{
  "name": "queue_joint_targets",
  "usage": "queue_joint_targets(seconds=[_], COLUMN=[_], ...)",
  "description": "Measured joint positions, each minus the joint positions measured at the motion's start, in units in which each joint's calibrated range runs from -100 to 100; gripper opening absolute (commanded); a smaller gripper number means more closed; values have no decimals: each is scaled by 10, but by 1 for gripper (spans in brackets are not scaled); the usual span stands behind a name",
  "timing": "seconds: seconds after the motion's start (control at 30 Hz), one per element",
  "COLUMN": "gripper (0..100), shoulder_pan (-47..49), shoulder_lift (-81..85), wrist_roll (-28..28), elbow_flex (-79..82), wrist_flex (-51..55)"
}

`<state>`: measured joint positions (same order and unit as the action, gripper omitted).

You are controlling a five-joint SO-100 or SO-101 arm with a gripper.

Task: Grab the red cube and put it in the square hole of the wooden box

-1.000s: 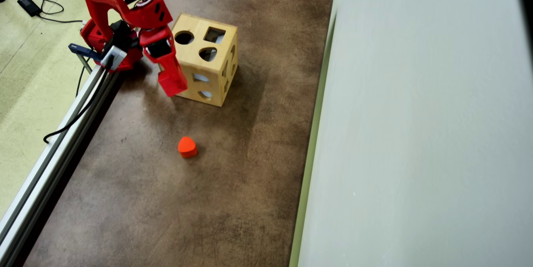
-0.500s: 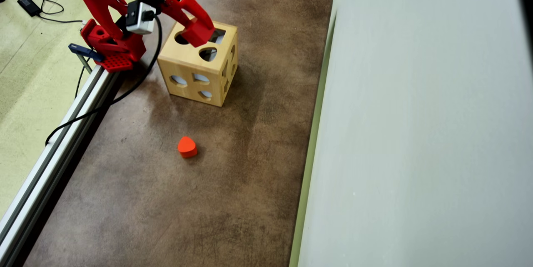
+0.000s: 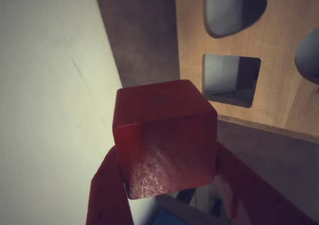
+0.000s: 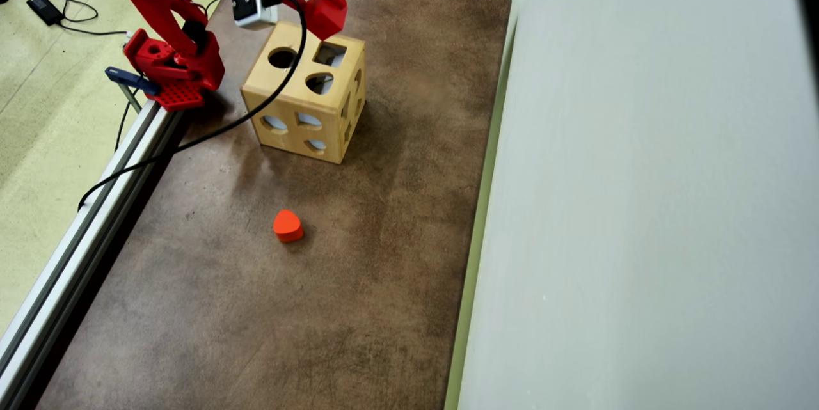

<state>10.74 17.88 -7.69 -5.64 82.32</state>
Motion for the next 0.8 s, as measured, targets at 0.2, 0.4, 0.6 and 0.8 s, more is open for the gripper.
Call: queue_joint_targets(seconds=[0.2,0.4,0.6,0.8], gripper=[3,3,3,3], shoulder_pan=[30,52,53,53], shoulder_lift=[-35,-83,-86,-101], wrist_roll=[-42,-43,-43,-43], elbow_flex=[0,0,0,0], wrist_flex=[6,41,53,66])
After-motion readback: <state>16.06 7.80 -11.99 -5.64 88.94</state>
